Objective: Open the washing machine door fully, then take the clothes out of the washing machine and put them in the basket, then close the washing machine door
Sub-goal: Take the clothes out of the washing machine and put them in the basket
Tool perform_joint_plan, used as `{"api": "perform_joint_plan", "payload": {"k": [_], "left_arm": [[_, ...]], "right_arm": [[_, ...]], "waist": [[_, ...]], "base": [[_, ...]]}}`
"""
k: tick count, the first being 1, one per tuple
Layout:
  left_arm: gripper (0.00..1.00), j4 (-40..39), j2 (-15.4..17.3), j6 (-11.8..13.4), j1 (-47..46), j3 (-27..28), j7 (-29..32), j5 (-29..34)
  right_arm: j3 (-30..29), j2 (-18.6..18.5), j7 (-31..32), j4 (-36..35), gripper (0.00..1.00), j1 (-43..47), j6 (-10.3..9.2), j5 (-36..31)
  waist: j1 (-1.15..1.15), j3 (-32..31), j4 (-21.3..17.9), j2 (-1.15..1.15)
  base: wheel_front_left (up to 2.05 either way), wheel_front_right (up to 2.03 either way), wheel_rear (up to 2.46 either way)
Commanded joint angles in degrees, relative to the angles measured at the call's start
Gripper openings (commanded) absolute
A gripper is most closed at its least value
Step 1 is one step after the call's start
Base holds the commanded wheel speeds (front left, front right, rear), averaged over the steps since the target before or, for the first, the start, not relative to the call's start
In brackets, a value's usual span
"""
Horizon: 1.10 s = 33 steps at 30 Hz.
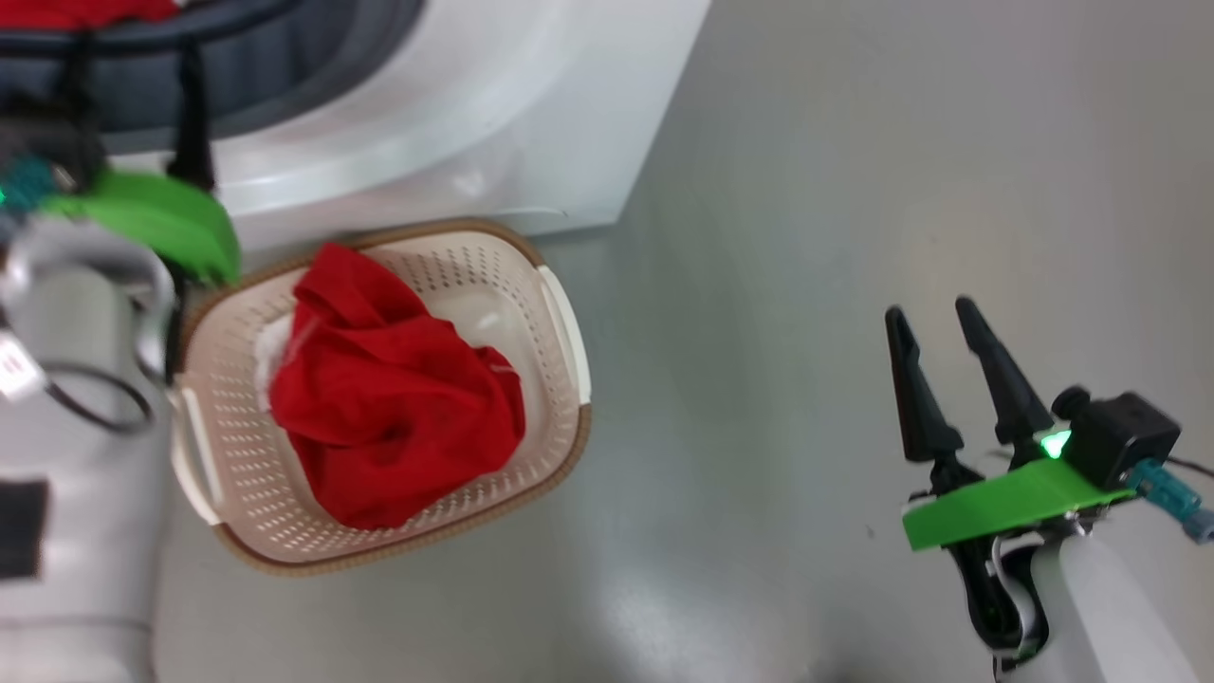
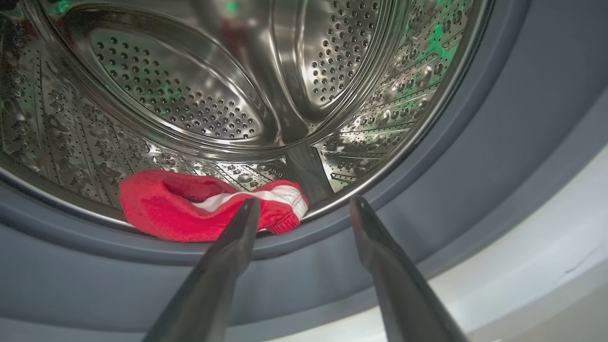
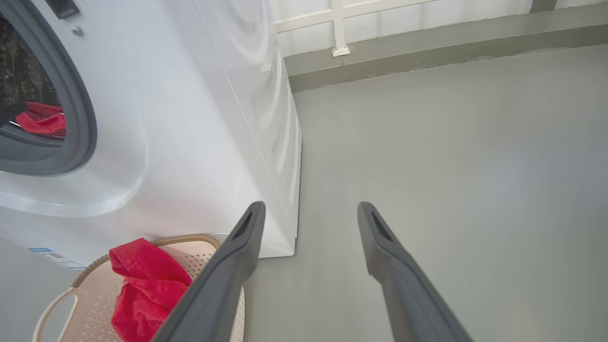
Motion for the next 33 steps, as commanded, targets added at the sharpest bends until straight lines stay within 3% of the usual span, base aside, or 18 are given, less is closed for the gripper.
{"api": "perform_joint_plan", "payload": {"k": [1, 18, 33], "left_arm": [[1.0, 0.38, 3.47, 0.94, -2.91, 0.71, -0.27, 1.07], [1.0, 18.44, 11.7, 4.16, -21.79, -1.98, 0.4, 3.79], [1.0, 23.82, 13.45, 4.55, -24.8, -3.37, 5.87, 3.26]], "right_arm": [[1.57, -0.25, -0.37, -1.48, 1.0, -0.74, 0.42, 1.1], [5.35, -0.25, -0.37, -2.56, 1.0, -3.47, 0.42, 4.02], [5.63, -0.25, -0.37, -2.97, 1.0, -3.83, 0.42, 4.09]], "waist": [[0.0, 3.08, -2.4, 0.0], [0.0, 9.5, -7.79, 0.0], [0.0, 9.94, -7.95, 0.0]], "base": [[0.0, 0.0, 0.0], [0.0, 0.0, 0.0], [0.0, 0.0, 0.0]]}}
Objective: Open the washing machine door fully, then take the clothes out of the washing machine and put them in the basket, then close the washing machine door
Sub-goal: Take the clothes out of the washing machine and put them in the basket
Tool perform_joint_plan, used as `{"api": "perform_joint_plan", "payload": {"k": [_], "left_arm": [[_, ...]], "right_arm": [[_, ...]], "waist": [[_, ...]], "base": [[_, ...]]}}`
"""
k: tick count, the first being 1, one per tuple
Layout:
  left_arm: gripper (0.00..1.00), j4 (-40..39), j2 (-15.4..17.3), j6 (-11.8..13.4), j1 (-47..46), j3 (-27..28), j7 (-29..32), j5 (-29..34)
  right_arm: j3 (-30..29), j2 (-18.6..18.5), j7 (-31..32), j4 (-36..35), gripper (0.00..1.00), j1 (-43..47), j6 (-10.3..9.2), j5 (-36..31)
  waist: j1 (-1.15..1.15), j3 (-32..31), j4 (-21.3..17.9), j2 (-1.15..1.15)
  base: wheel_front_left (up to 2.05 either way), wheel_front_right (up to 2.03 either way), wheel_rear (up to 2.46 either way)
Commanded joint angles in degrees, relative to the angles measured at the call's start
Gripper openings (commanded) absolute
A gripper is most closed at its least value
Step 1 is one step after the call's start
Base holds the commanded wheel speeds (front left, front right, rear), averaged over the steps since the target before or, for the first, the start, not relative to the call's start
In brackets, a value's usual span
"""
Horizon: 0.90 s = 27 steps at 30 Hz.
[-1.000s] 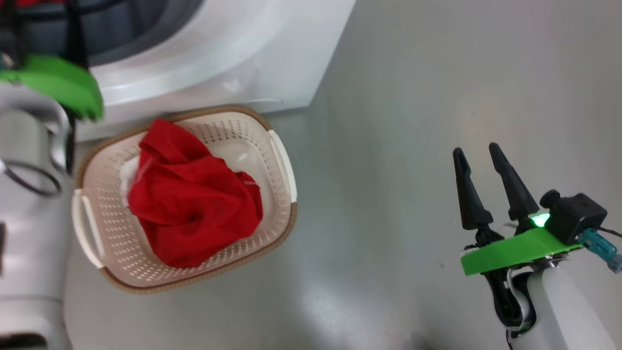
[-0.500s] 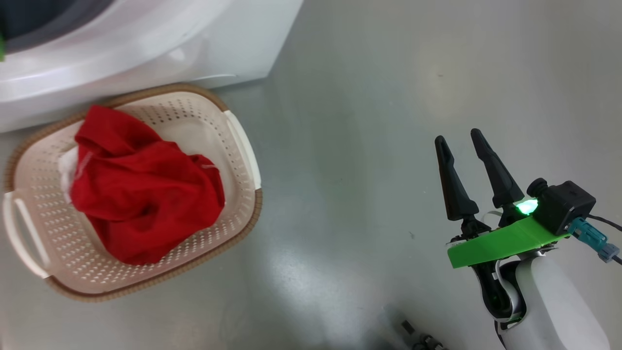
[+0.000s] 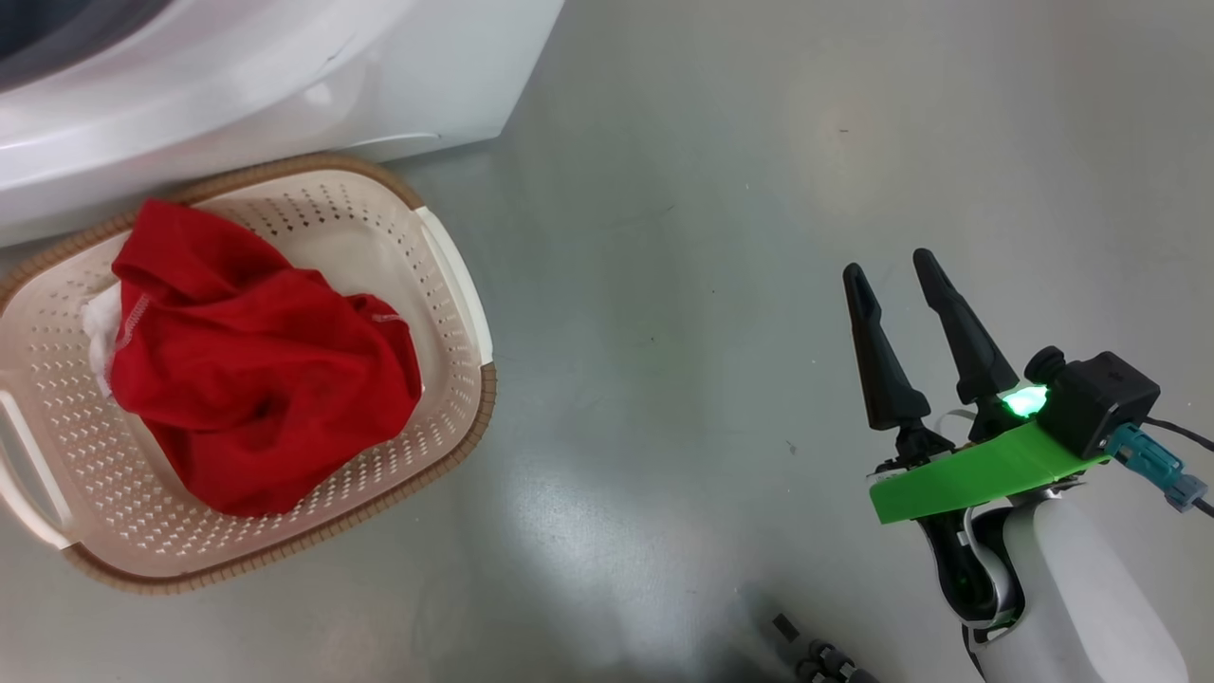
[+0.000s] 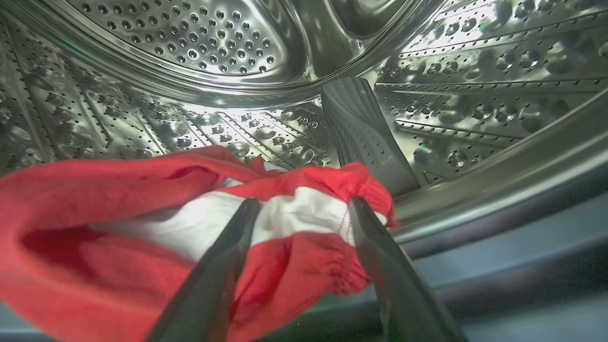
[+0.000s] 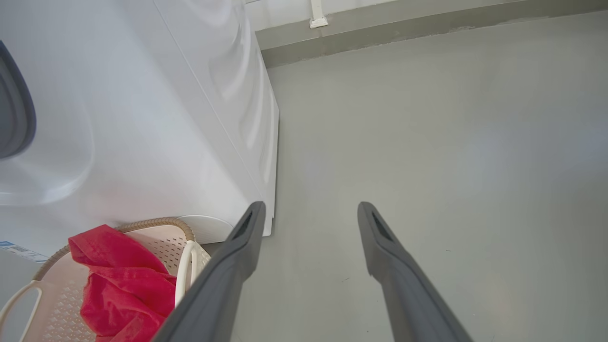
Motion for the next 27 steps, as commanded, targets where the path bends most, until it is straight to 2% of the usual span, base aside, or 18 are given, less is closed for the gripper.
{"api": "perform_joint_plan", "payload": {"k": [1, 3, 5, 9, 20, 27], "left_arm": [[1.0, -0.48, 3.22, 0.34, 0.19, -0.1, 0.39, -0.06], [1.0, -0.33, 3.22, 0.46, 0.19, -0.31, 0.85, -0.15], [0.61, -0.21, 3.27, 0.52, 0.19, -0.47, 1.24, -0.32], [0.01, -0.07, 3.46, 0.52, 0.18, -0.81, 1.2, -0.61], [0.0, 0.1, 2.42, 0.37, 0.29, -0.98, -2.25, -2.45], [0.0, -1.58, 0.25, -0.41, 3.25, 0.37, -5.57, -5.33]], "right_arm": [[1.24, -0.26, -0.37, -1.35, 1.0, 0.23, 0.42, 0.85], [1.27, -0.26, -0.37, -1.45, 1.0, 0.19, 0.42, 0.86], [1.34, -0.26, -0.37, -1.5, 1.0, 0.16, 0.42, 0.88], [1.34, -0.26, -0.37, -1.52, 1.0, 0.05, 0.42, 0.92], [1.07, -0.26, -0.37, -1.2, 1.0, -0.08, 0.42, 0.82], [-0.13, -0.26, -0.37, -0.94, 1.0, 0.57, 0.42, -0.02]], "waist": [[0.0, 0.01, 0.03, 0.0], [0.0, 0.0, 0.08, 0.0], [0.0, -0.02, 0.06, 0.0], [0.0, -0.06, 0.01, 0.0], [0.0, -1.09, 0.44, 0.0], [0.0, -3.01, 2.16, 0.0]], "base": [[0.0, 0.0, 0.0], [0.0, 0.0, 0.0], [0.0, 0.0, 0.0], [0.0, 0.0, 0.0], [0.0, 0.0, 0.0], [0.0, 0.0, 0.0]]}}
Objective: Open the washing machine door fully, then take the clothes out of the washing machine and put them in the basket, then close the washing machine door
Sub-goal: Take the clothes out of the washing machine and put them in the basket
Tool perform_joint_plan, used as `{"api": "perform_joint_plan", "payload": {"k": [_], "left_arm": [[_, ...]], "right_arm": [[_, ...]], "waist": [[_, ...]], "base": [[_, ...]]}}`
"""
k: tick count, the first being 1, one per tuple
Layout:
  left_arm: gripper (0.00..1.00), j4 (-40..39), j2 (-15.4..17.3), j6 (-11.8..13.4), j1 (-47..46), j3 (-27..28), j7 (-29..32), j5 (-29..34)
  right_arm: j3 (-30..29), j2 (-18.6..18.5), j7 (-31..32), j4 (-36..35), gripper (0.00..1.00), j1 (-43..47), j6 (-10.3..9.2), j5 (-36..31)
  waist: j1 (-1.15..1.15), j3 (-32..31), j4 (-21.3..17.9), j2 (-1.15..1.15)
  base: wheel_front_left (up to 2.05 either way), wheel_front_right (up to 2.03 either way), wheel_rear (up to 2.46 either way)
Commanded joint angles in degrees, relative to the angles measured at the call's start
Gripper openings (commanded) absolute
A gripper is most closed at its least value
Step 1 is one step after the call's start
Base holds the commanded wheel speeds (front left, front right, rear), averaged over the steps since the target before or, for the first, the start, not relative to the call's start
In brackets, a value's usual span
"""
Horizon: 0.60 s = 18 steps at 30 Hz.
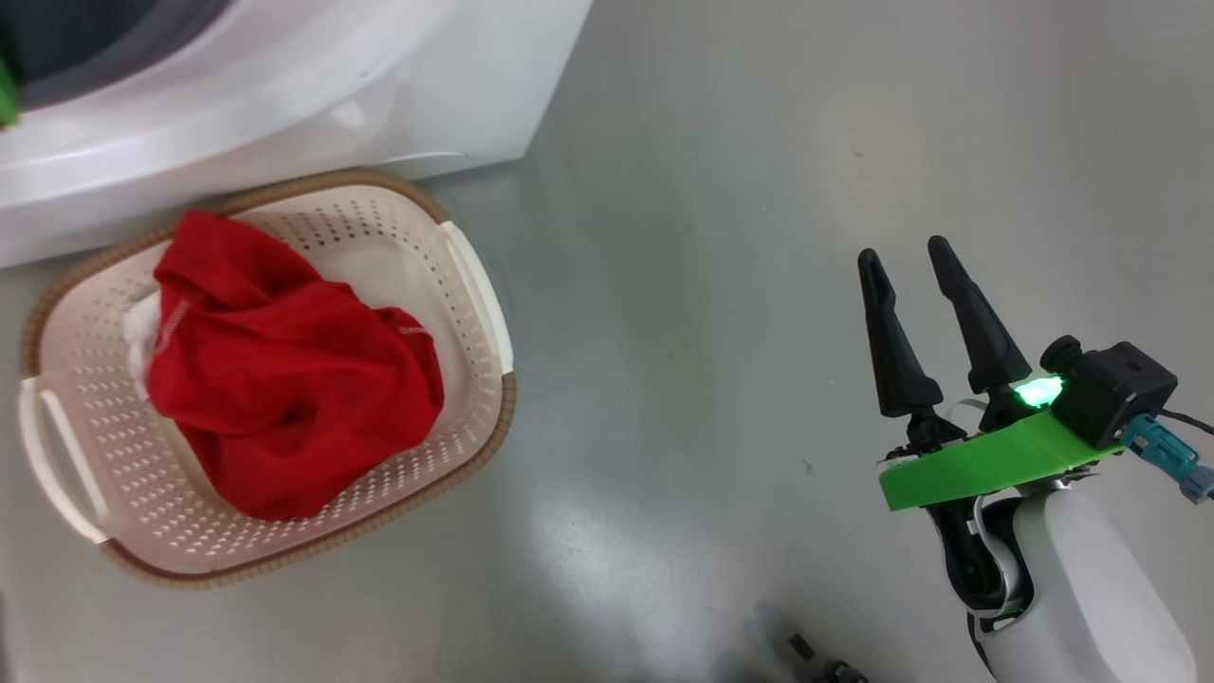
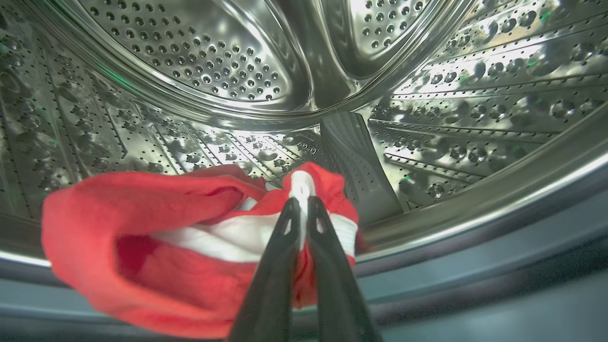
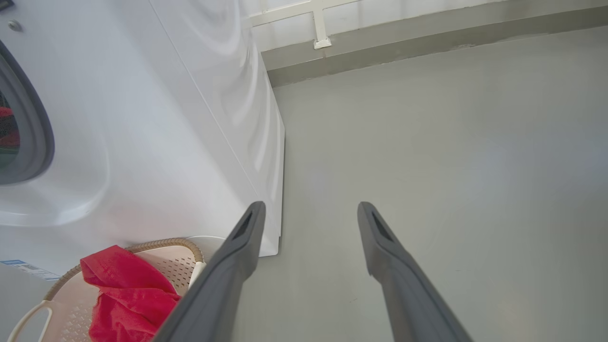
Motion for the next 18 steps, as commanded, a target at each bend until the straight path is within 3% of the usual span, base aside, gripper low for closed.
{"api": "perform_joint_plan", "payload": {"k": [1, 4, 18], "left_arm": [[0.0, -2.46, 1.73, -0.31, 2.54, 0.91, -0.98, -1.13], [0.0, -4.98, 1.08, -0.73, 4.0, 1.43, -1.12, -2.07], [0.0, -32.8, -5.66, -4.77, 24.61, 9.8, -1.17, -8.74]], "right_arm": [[0.6, -0.25, -0.37, -0.93, 1.0, 1.43, 0.42, -0.93], [0.22, -0.25, -0.37, -0.9, 1.0, 1.66, 0.42, -1.28], [-1.76, -0.25, -0.37, -0.34, 1.0, 4.16, 0.42, -3.7]], "waist": [[0.0, -1.16, 1.09, 0.0], [0.0, -1.74, 1.77, 0.0], [0.0, -6.78, 6.3, 0.0]], "base": [[0.0, 0.0, 0.0], [0.0, 0.0, 0.0], [0.0, 0.0, 0.0]]}}
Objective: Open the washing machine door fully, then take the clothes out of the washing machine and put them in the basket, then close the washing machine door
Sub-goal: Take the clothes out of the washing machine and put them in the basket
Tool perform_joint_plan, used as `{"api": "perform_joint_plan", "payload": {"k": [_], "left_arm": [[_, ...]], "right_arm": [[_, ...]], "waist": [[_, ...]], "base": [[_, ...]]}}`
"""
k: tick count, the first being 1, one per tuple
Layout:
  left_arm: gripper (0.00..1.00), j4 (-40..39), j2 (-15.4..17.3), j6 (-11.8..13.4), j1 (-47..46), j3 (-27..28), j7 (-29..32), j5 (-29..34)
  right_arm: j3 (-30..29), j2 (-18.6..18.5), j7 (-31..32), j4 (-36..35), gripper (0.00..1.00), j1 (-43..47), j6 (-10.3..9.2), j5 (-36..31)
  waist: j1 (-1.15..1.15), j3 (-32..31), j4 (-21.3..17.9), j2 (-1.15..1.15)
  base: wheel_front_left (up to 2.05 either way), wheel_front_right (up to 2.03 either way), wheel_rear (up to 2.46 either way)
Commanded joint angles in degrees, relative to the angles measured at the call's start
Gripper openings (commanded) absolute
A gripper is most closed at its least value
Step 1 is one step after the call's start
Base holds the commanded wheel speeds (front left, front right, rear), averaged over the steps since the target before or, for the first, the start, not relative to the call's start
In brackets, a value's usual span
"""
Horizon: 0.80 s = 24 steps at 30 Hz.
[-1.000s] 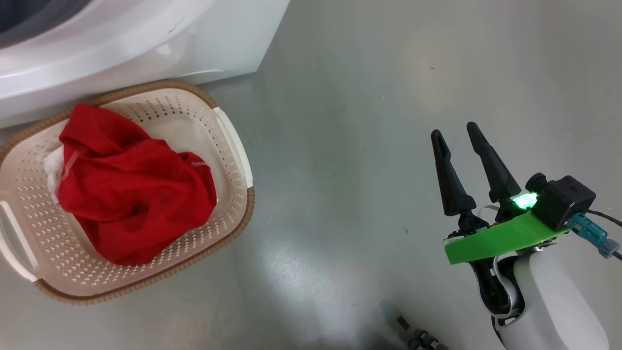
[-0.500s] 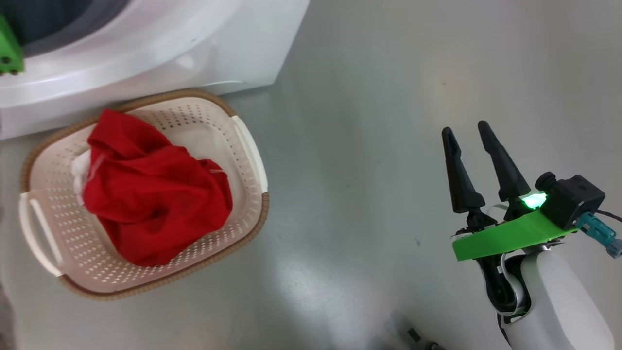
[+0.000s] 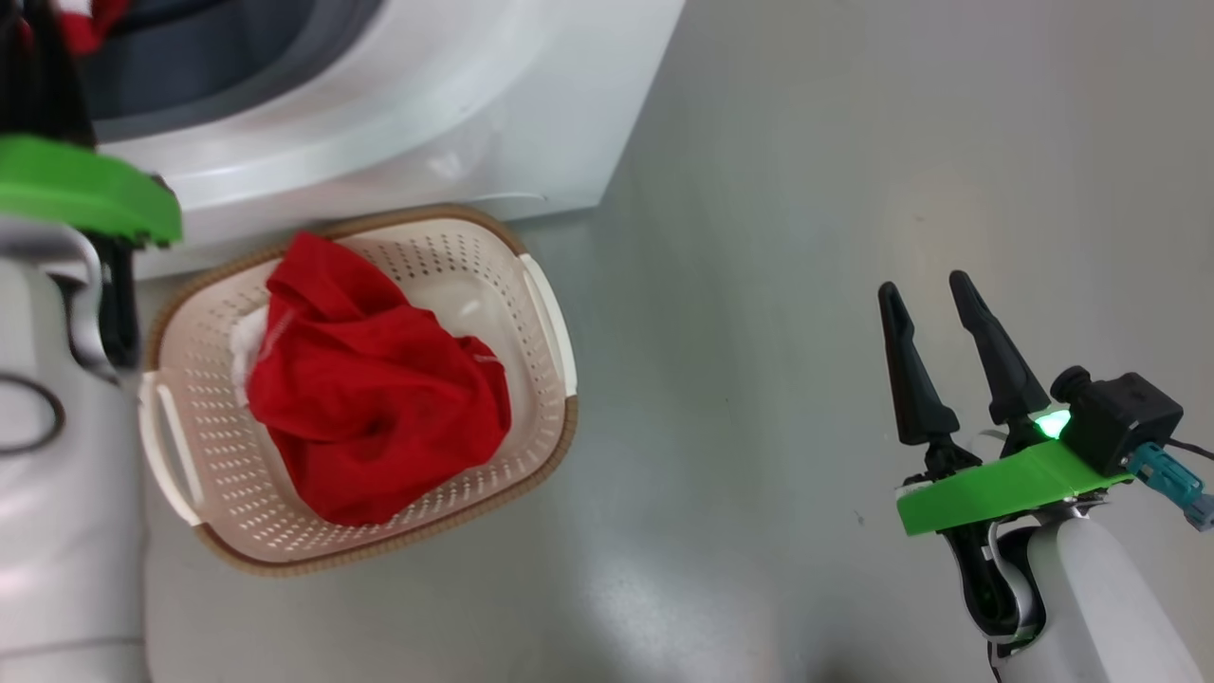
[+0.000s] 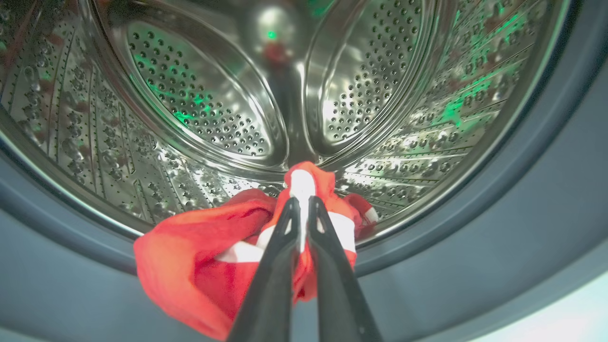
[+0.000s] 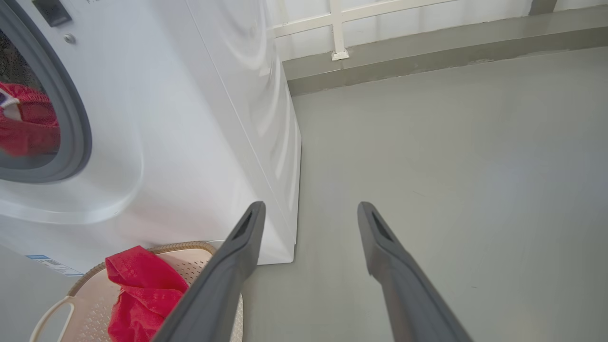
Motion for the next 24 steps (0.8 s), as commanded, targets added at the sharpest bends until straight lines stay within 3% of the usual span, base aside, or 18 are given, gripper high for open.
{"api": "perform_joint_plan", "payload": {"k": [1, 11, 24], "left_arm": [[0.0, -3.53, 1.5, -0.63, 2.43, 1.79, -0.53, -0.78], [0.0, -22.42, -5.55, -3.19, 15.99, 6.4, -0.53, -0.73], [0.0, -38.12, -6.92, -3.52, 25.79, 3.8, -0.53, -2.25]], "right_arm": [[0.59, -0.23, -0.37, -1.05, 1.0, 1.67, 0.42, -0.74], [-0.6, -0.23, -0.37, -0.94, 1.0, 3.77, 0.42, -1.89], [-1.37, -0.23, -0.37, -0.98, 1.0, 4.1, 0.42, -2.47]], "waist": [[0.0, -1.72, 1.36, 0.0], [0.0, -4.77, 3.54, 0.0], [0.0, -5.49, 4.46, 0.0]], "base": [[0.0, 0.0, 0.0], [0.0, 0.0, 0.0], [0.0, 0.0, 0.0]]}}
